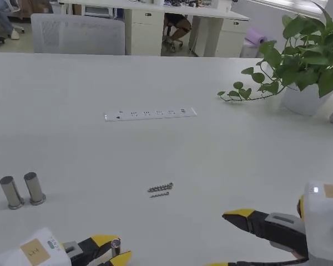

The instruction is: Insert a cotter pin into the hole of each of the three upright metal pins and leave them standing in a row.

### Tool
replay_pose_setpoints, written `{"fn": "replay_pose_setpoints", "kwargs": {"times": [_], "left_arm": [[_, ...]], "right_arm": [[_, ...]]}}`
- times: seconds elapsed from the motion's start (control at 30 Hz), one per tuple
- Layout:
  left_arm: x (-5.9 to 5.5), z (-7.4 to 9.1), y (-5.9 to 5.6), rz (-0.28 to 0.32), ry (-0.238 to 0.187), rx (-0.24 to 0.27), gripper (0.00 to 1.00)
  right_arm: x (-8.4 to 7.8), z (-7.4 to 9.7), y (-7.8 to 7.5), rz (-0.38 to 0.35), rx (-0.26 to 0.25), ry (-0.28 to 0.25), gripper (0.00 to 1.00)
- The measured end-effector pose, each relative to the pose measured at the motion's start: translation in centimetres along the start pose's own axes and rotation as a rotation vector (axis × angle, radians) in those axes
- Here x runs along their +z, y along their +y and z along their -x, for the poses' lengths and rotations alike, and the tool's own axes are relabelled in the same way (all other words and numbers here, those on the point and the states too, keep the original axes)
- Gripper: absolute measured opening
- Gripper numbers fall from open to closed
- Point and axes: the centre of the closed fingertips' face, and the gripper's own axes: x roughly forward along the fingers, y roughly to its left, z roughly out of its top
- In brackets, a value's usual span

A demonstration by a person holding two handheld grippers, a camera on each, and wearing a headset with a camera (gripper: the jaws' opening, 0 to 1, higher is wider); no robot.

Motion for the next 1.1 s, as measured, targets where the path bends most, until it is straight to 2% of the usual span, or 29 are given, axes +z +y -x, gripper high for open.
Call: {"fn": "replay_pose_setpoints", "kwargs": {"times": [0.23,0.37,0.6,0.83,1.03,1.1], "left_arm": [[0.5,0.8,0.8,0.038,-0.01,0.025,0.28],[0.8,1.3,1.1,0.054,-0.018,0.029,0.35],[0.9,2.2,0.8,0.084,-0.014,0.033,0.5],[0.4,3.4,0.7,0.095,0.008,0.037,0.61],[0.9,4.4,0.6,0.111,-0.019,0.044,0.69],[0.8,4.6,0.7,0.108,-0.016,0.049,0.7]], "right_arm": [[0.6,-0.3,-0.4,0.032,0.016,0.01,0.7],[0.7,-0.6,-1.0,0.057,0.023,0.032,0.65],[1.1,-1.3,-2.3,0.108,0.03,0.066,0.58],[2.2,-2.3,-3.6,0.159,0.039,0.081,0.48],[2.8,-3.6,-4.6,0.197,0.071,0.109,0.46],[2.9,-4.1,-4.9,0.208,0.085,0.122,0.44]]}}
